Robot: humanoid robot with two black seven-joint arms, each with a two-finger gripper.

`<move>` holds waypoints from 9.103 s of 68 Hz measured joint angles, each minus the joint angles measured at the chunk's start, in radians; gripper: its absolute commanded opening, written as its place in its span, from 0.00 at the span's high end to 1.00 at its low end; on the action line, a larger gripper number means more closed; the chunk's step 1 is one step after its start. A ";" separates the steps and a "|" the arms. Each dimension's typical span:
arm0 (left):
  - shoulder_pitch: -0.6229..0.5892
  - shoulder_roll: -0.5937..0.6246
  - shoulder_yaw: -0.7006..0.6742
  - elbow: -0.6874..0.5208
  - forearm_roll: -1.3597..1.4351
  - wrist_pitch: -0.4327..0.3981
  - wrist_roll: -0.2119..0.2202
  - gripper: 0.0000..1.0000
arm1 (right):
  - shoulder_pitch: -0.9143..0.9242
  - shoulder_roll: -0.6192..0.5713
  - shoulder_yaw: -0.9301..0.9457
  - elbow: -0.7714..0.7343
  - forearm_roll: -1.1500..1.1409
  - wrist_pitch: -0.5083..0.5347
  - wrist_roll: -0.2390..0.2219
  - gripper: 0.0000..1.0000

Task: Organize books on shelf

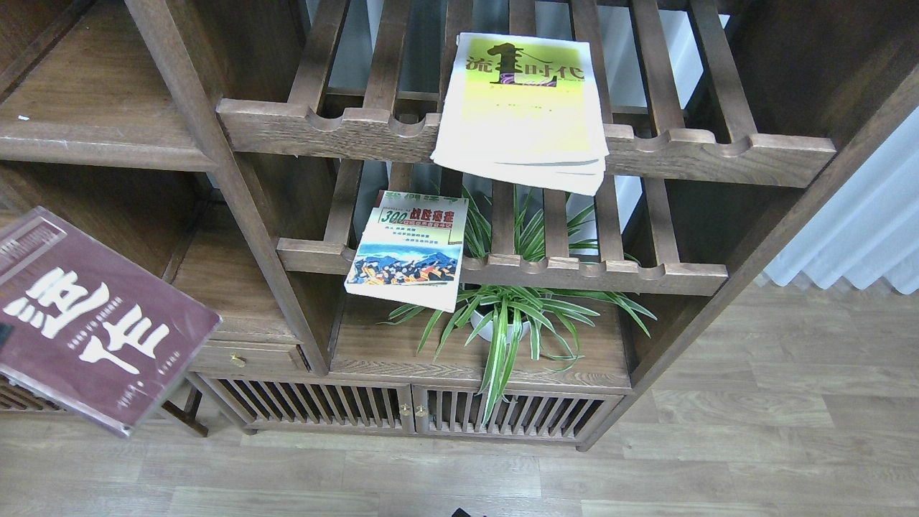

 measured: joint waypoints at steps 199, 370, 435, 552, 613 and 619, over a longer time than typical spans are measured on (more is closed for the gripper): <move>-1.367 0.115 0.030 0.471 0.876 0.000 0.321 0.94 | -0.006 0.000 -0.021 -0.027 0.002 0.000 0.032 0.00; -1.335 0.044 0.341 0.584 0.968 0.000 0.031 0.93 | 0.002 0.000 -0.016 0.156 0.040 0.000 0.057 0.00; -1.258 0.064 0.325 0.558 0.975 0.000 0.020 0.94 | 0.001 0.000 -0.017 0.171 0.040 0.000 0.058 0.00; -1.248 0.044 0.238 0.509 0.941 0.000 0.016 0.64 | 0.001 0.000 -0.019 0.171 0.041 0.000 0.061 0.00; -1.277 0.060 0.111 0.459 0.854 0.000 0.013 0.54 | 0.001 0.000 -0.017 0.171 0.045 0.000 0.063 0.00; -1.249 0.065 0.097 0.442 0.842 0.000 0.013 0.52 | 0.001 0.000 -0.017 0.171 0.048 0.000 0.063 0.00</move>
